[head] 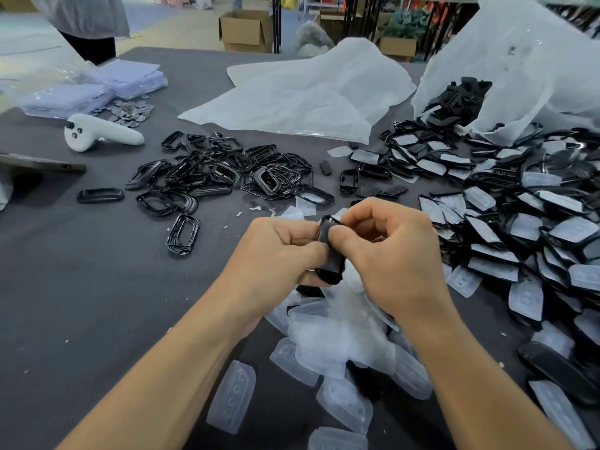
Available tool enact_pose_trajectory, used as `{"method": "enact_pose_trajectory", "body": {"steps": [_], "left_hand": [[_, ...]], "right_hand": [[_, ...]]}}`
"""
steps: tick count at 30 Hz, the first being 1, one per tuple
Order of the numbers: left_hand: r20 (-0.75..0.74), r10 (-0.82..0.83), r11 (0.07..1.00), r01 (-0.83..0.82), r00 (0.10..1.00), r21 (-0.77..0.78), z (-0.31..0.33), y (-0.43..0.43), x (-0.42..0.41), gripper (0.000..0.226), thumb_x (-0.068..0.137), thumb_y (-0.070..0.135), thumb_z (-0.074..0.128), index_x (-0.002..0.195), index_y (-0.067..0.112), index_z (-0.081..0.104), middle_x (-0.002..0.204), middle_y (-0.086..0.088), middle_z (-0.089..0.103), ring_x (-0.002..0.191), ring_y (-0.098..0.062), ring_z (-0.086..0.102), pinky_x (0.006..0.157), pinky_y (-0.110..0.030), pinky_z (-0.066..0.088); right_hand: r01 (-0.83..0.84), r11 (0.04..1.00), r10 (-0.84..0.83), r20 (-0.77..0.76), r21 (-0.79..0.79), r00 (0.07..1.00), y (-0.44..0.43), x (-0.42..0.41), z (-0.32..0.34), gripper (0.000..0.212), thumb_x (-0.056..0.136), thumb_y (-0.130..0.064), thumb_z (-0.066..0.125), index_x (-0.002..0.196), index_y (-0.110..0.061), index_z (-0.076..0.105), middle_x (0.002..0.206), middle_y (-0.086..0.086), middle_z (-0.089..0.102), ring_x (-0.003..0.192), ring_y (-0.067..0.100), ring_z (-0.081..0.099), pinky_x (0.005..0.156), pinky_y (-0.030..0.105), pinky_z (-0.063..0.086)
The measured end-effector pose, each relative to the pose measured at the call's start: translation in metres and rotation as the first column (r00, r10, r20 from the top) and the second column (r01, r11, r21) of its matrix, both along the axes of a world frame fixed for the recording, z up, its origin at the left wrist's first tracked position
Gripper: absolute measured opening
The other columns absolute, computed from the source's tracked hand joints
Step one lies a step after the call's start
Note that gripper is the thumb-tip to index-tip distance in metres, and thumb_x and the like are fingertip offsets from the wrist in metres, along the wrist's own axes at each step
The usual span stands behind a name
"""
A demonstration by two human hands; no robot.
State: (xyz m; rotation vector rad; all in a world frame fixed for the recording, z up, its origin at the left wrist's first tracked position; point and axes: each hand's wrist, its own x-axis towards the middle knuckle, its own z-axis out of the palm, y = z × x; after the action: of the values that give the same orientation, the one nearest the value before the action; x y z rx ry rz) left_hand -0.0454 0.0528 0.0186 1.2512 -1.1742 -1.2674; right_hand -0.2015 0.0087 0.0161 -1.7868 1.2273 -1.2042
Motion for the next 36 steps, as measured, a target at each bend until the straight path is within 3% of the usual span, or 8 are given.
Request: {"method": "enact_pose_trajectory", "body": {"steps": [3,6,9,16,19,27,30,36], "left_hand": [[-0.079,0.044,0.998,-0.041,0.996,0.037,0.001,0.000,-0.004,0.025,0.093,-0.006,0.062,0.099,0.007,0.082,0.086,-0.015,0.078,0.080,-0.018,0.075,0.070,-0.024,0.061],[-0.225,0.185,0.982,-0.173,0.957,0.071,0.001,-0.003,-0.009,0.025,0.096,-0.007,0.057,0.099,0.006,0.079,0.089,-0.011,0.079,0.077,-0.016,0.076,0.066,-0.022,0.060],[-0.268,0.286,0.958,-0.272,0.920,0.089,0.002,-0.005,-0.010,0.023,0.099,-0.003,0.055,0.103,0.007,0.075,0.093,-0.011,0.078,0.077,-0.016,0.074,0.069,-0.023,0.060],[0.056,0.345,0.937,-0.342,0.937,-0.068,0.003,-0.002,-0.007,0.023,0.087,0.004,0.073,0.091,0.026,0.081,0.080,0.001,0.079,0.074,-0.005,0.069,0.070,-0.020,0.051],[0.034,0.372,0.928,-0.371,0.928,-0.036,0.005,-0.002,-0.001,0.021,0.085,0.006,0.078,0.092,0.026,0.081,0.084,-0.011,0.078,0.072,-0.011,0.066,0.066,-0.026,0.055],[0.016,0.361,0.930,-0.361,0.933,0.065,0.005,-0.006,0.008,0.012,0.092,0.005,0.071,0.092,0.012,0.081,0.079,-0.006,0.079,0.062,-0.014,0.070,0.057,-0.023,0.057],[-0.009,0.339,0.937,-0.336,0.941,0.090,0.004,-0.006,0.007,0.011,0.092,0.004,0.072,0.097,0.011,0.080,0.080,-0.007,0.079,0.067,-0.015,0.074,0.059,-0.023,0.058],[-0.024,0.315,0.945,-0.311,0.949,0.096,0.002,-0.007,0.007,0.010,0.091,0.003,0.072,0.096,0.009,0.079,0.080,-0.008,0.079,0.066,-0.016,0.072,0.059,-0.023,0.058]], "right_hand": [[-0.026,0.991,0.010,0.118,0.131,0.993,-0.002,0.002,-0.003,0.007,0.081,-0.023,0.077,0.078,-0.028,0.074,0.063,-0.009,0.069,0.054,0.002,0.058,0.053,0.019,0.047],[-0.106,0.948,0.051,0.187,0.300,0.981,-0.004,0.002,-0.004,0.006,0.085,-0.024,0.076,0.088,-0.027,0.073,0.069,-0.003,0.072,0.060,0.010,0.064,0.061,0.036,0.055],[-0.248,0.885,0.132,0.298,0.395,0.945,0.001,0.006,-0.005,0.022,0.082,-0.019,0.075,0.101,-0.026,0.066,0.074,0.007,0.076,0.062,0.020,0.072,0.059,0.032,0.058],[-0.152,0.931,0.045,0.309,0.332,0.950,0.001,0.007,-0.003,0.019,0.083,-0.005,0.076,0.088,-0.023,0.073,0.069,0.010,0.073,0.050,0.018,0.062,0.048,0.024,0.049],[-0.109,0.946,0.034,0.239,0.305,0.970,-0.001,0.003,0.000,0.024,0.082,-0.004,0.076,0.084,-0.028,0.077,0.064,0.002,0.072,0.049,0.011,0.057,0.048,0.019,0.044],[-0.063,0.958,-0.010,0.252,0.279,0.968,-0.003,-0.003,0.005,0.025,0.085,0.000,0.072,0.079,-0.023,0.080,0.054,-0.006,0.062,0.049,0.010,0.049,0.050,0.020,0.043],[-0.047,0.965,-0.020,0.249,0.259,0.968,-0.003,-0.003,0.005,0.024,0.085,-0.002,0.072,0.083,-0.024,0.081,0.060,-0.002,0.065,0.053,0.012,0.053,0.055,0.025,0.046],[-0.081,0.976,0.037,0.209,0.204,0.977,-0.002,-0.001,0.003,0.016,0.087,-0.011,0.078,0.093,-0.025,0.079,0.082,-0.005,0.078,0.066,0.004,0.067,0.062,0.016,0.049]]}}
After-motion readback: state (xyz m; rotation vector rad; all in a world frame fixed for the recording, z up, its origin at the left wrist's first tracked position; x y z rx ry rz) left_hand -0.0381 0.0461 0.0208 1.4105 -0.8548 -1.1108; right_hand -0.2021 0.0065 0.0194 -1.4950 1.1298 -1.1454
